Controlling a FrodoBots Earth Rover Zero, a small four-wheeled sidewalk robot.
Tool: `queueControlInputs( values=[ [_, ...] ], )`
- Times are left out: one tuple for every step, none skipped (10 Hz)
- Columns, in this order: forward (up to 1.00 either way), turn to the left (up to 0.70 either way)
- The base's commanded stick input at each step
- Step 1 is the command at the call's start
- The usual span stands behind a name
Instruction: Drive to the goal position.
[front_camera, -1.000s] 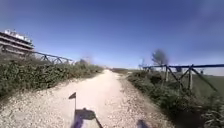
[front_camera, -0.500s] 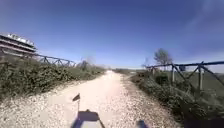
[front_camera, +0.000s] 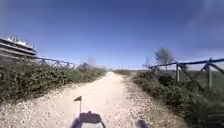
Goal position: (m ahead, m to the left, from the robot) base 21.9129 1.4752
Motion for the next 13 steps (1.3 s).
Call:
queueControlInputs(
  values=[
    [0.50,0.00],
    [0.50,0.00],
    [0.50,0.00],
    [0.50,0.00],
    [0.50,0.00],
    [0.50,0.00],
    [0.50,0.00],
    [0.50,0.00],
    [0.50,0.00],
    [0.50,0.00],
    [0.50,0.00],
    [0.50,0.00],
    [0.50,0.00]
  ],
)
